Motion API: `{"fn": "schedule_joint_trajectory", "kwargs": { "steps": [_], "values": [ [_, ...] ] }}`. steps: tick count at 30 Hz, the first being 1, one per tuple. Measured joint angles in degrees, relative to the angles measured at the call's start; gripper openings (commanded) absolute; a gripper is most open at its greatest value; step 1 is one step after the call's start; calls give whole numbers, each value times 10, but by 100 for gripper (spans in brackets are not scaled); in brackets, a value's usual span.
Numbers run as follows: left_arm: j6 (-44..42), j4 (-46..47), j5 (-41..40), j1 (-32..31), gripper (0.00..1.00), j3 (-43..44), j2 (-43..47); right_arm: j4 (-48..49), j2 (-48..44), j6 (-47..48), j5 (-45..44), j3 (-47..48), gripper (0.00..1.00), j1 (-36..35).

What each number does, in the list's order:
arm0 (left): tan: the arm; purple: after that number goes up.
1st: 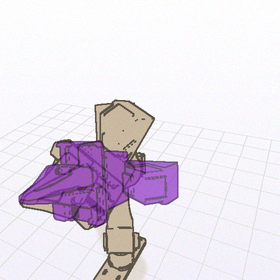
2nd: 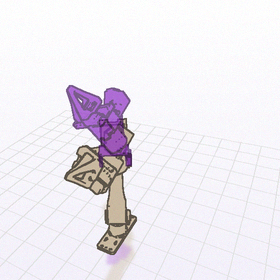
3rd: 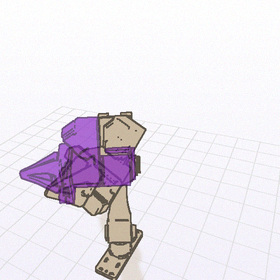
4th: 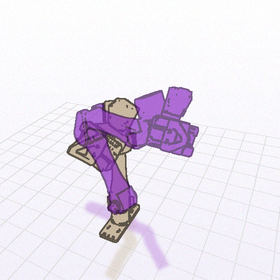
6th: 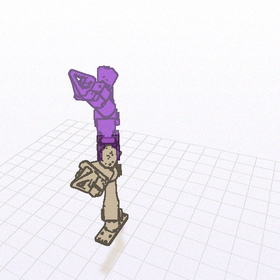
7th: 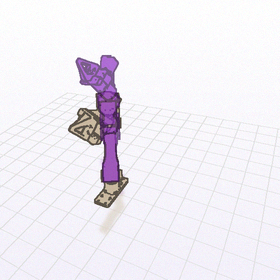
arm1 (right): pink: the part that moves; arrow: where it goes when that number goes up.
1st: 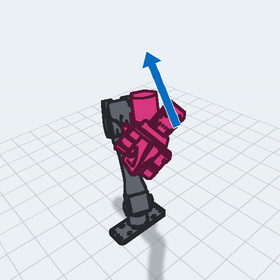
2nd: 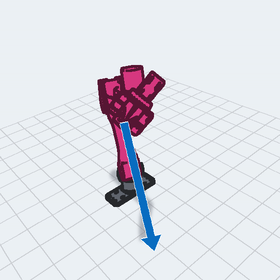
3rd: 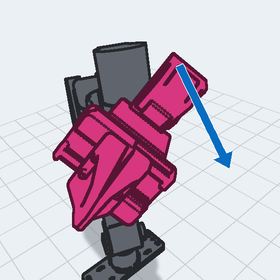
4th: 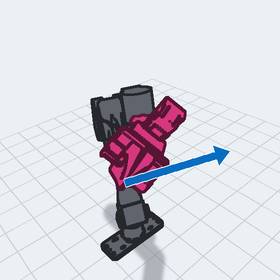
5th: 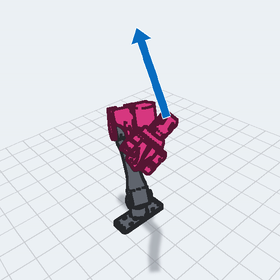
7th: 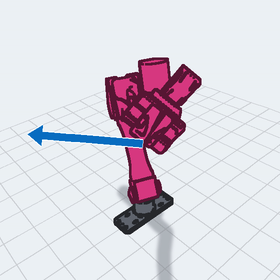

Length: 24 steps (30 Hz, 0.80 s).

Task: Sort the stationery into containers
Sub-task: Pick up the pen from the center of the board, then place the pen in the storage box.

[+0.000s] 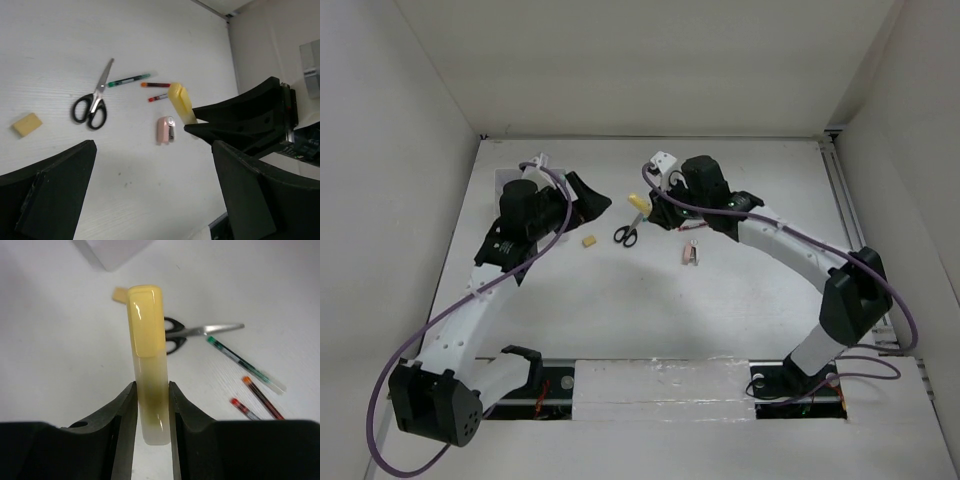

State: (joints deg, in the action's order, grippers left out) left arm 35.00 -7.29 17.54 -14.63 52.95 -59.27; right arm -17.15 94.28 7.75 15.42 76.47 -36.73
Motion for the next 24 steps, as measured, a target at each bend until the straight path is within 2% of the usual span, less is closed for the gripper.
{"fn": "schedule_joint_trajectory", "kwargs": {
  "steps": [7,16,20,21,24],
  "values": [
    [70,143,102,0,100,-58,-10,74,-51,-101,33,-30,0,-31],
    [113,234,144,0,84,-65,-22,114,-58,-165,77,-34,0,-40],
    [118,248,148,0,64,-66,-32,123,-59,-177,86,-34,0,-58],
    [120,250,149,0,51,-66,-35,124,-59,-180,87,-33,0,-63],
    [121,251,150,0,41,-66,-43,129,-59,-183,86,-33,0,-73]
  ]
}}
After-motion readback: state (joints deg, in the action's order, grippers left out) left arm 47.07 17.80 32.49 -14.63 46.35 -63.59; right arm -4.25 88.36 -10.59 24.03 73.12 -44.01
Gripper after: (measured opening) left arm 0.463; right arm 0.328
